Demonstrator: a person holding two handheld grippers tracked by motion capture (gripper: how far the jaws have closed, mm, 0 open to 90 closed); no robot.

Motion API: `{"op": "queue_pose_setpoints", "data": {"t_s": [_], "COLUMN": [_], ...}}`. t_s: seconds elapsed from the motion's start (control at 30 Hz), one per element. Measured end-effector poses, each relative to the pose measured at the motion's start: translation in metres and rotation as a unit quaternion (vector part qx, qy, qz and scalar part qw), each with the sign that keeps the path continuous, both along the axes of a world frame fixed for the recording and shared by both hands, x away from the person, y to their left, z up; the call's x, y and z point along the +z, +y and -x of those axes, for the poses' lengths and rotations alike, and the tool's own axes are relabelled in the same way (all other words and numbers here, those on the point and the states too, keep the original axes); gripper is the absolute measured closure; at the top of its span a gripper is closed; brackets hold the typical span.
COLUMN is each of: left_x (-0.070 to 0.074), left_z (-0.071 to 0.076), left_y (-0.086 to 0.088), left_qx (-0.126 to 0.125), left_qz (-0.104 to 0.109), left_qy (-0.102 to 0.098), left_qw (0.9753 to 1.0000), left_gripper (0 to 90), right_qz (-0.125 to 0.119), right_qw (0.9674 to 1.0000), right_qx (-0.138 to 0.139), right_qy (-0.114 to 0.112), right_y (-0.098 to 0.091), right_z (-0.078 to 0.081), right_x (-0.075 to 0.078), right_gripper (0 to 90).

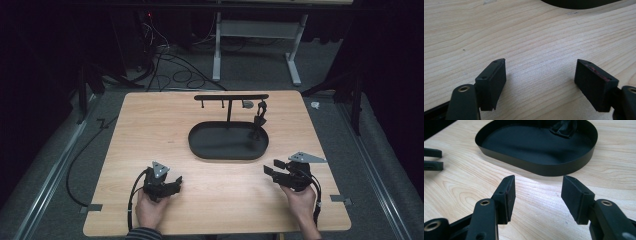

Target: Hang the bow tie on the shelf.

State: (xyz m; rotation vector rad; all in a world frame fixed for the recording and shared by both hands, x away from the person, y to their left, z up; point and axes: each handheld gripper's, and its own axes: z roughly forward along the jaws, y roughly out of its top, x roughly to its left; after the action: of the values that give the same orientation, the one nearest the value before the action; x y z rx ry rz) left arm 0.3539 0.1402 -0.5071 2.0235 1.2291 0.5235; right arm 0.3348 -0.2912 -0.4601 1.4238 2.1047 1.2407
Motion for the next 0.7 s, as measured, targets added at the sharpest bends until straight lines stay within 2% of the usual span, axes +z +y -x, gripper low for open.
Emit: {"op": "queue_pose_setpoints", "data": {"t_s": [0.7], "left_x": [0.000], "left_z": [0.000], "left_y": [0.000], "left_qx": [0.000], "left_qz": [0.000], "left_qy": [0.000], "left_qw": [1.0000], "left_gripper": [25.9], "right_qz": [0.034], "right_qw": [0.9992], "right_qx": [-0.008], "right_qy": [0.018], "right_y": [0.004], "right_z": [-0.007], "right_x": [-0.018], "right_gripper": [47.2]}}
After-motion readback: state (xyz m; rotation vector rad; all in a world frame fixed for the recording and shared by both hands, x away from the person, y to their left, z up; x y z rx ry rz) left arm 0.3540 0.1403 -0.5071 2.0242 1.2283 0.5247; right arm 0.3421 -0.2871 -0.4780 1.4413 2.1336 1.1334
